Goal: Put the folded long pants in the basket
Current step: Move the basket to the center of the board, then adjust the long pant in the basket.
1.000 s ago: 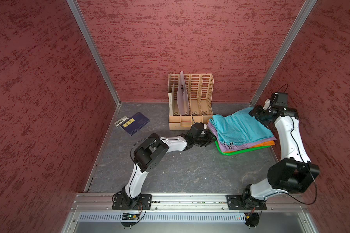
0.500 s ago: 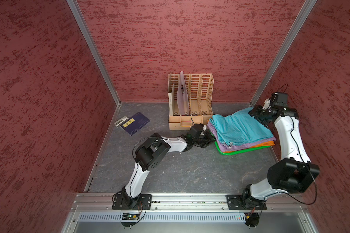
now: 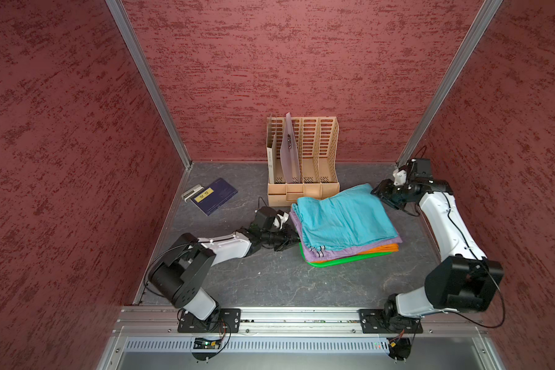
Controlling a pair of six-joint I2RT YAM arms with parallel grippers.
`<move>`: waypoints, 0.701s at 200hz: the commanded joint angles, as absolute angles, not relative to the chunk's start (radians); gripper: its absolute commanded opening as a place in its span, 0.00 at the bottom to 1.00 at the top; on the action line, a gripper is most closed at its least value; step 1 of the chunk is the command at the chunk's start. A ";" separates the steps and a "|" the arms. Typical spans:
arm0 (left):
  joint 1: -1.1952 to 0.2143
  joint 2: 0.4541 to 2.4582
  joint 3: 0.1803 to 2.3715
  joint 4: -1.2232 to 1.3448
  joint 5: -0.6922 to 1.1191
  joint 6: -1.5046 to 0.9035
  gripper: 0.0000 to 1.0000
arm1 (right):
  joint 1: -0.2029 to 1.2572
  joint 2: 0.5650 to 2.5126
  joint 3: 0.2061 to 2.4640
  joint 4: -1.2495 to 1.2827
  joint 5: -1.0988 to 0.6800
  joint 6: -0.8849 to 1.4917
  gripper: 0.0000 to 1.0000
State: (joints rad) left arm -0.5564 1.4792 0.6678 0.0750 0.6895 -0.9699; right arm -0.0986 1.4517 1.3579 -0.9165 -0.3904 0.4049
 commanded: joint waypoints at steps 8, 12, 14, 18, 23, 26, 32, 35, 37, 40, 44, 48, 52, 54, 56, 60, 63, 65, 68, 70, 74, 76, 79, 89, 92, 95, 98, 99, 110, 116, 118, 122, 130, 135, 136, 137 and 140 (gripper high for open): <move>-0.360 1.293 0.652 -0.448 0.685 -0.764 0.00 | -0.003 1.366 1.283 -0.852 -0.474 0.438 0.52; -0.332 1.278 0.656 -0.485 0.674 -0.748 0.08 | 0.012 1.356 1.270 -0.845 -0.474 0.442 0.53; -0.321 1.273 0.657 -0.501 0.667 -0.743 0.13 | 0.021 1.352 1.265 -0.842 -0.475 0.444 0.52; -0.298 1.264 0.660 -0.532 0.654 -0.734 0.30 | 0.036 1.342 1.251 -0.831 -0.479 0.447 0.52; -0.275 1.256 0.666 -0.564 0.638 -0.725 0.44 | 0.055 1.327 1.231 -0.809 -0.492 0.451 0.52; -0.262 1.254 0.669 -0.581 0.633 -0.721 0.48 | 0.063 1.317 1.220 -0.795 -0.501 0.456 0.52; -0.241 1.248 0.674 -0.605 0.630 -0.712 0.53 | 0.081 1.297 1.192 -0.761 -0.520 0.473 0.52; -0.234 1.245 0.678 -0.614 0.630 -0.708 0.55 | 0.087 1.288 1.179 -0.743 -0.529 0.486 0.52; -0.228 1.242 0.680 -0.620 0.631 -0.707 0.56 | 0.091 1.282 1.170 -0.732 -0.536 0.498 0.52; -0.221 1.236 0.684 -0.630 0.631 -0.704 0.59 | 0.097 1.272 1.155 -0.711 -0.545 0.515 0.52; -0.214 1.227 0.691 -0.643 0.629 -0.700 0.62 | 0.103 1.260 1.136 -0.681 -0.561 0.537 0.52; -0.204 1.216 0.700 -0.663 0.626 -0.693 0.62 | 0.109 1.250 1.117 -0.647 -0.575 0.559 0.51; -0.195 1.202 0.717 -0.689 0.619 -0.685 0.62 | 0.117 1.242 1.100 -0.614 -0.588 0.584 0.50; -0.191 1.194 0.726 -0.703 0.612 -0.681 0.62 | 0.122 1.238 1.093 -0.600 -0.593 0.599 0.49; -0.186 1.187 0.736 -0.718 0.605 -0.676 0.62 | 0.127 1.235 1.085 -0.584 -0.596 0.611 0.49; -0.175 1.170 0.757 -0.750 0.591 -0.667 0.62 | 0.138 1.230 1.074 -0.556 -0.601 0.634 0.48; -0.167 1.158 0.775 -0.772 0.576 -0.660 0.62 | 0.146 1.228 1.068 -0.537 -0.605 0.651 0.48; -0.161 1.150 0.787 -0.790 0.568 -0.654 0.62 | 0.155 1.227 1.065 -0.527 -0.606 0.659 0.47; -0.151 1.137 0.806 -0.816 0.553 -0.646 0.62 | 0.167 1.226 1.062 -0.509 -0.607 0.672 0.47; -0.144 1.130 0.821 -0.832 0.543 -0.641 0.62 | 0.176 1.226 1.061 -0.500 -0.607 0.679 0.47; -0.129 1.114 0.849 -0.863 0.524 -0.630 0.62 | 0.191 1.227 1.060 -0.481 -0.606 0.693 0.47; -0.122 1.106 0.864 -0.882 0.513 -0.625 0.62 | 0.201 1.228 1.061 -0.473 -0.603 0.701 0.46; -0.111 1.095 0.887 -0.906 0.499 -0.617 0.61 | 0.217 1.231 1.061 -0.460 -0.597 0.712 0.46; -0.080 1.063 0.958 -0.958 0.469 -0.597 0.58 | 0.270 1.241 1.058 -0.407 -0.576 0.755 0.46; -0.072 1.053 0.977 -0.965 0.466 -0.593 0.57 | 0.287 1.246 1.057 -0.390 -0.572 0.770 0.46; -0.065 1.045 0.996 -0.964 0.471 -0.590 0.55 | 0.302 1.250 1.055 -0.372 -0.566 0.785 0.46; -0.062 1.037 1.010 -0.957 0.484 -0.588 0.52 | 0.316 1.257 1.054 -0.358 -0.560 0.798 0.46; -0.063 1.035 1.015 -0.953 0.487 -0.587 0.51 | 0.322 1.260 1.053 -0.351 -0.558 0.805 0.45; -0.086 1.028 1.048 -0.856 0.614 -0.596 0.38 | 0.371 1.287 1.049 -0.297 -0.527 0.861 0.44; -0.119 1.043 1.060 -0.790 0.686 -0.620 0.34 | 0.398 1.304 1.049 -0.273 -0.507 0.887 0.43; -0.136 1.051 1.065 -0.763 0.703 -0.630 0.32 | 0.409 1.310 1.050 -0.268 -0.501 0.895 0.43; -0.173 1.069 1.076 -0.725 0.718 -0.653 0.30 | 0.424 1.323 1.053 -0.255 -0.493 0.912 0.43; -0.266 1.113 1.109 -0.673 0.691 -0.680 0.25 | 0.456 1.347 1.056 -0.218 -0.484 0.935 0.43; -0.328 1.149 1.129 -0.645 0.662 -0.683 0.22 | 0.471 1.361 1.058 -0.197 -0.481 0.946 0.43; -0.341 1.153 1.133 -0.639 0.657 -0.683 0.22 | 0.474 1.364 1.058 -0.195 -0.481 0.948 0.43; -0.353 1.162 1.137 -0.634 0.652 -0.682 0.22 | 0.475 1.366 1.060 -0.192 -0.480 0.950 0.43; -0.386 1.189 1.148 -0.616 0.643 -0.683 0.21 | 0.482 1.375 1.061 -0.183 -0.475 0.957 0.43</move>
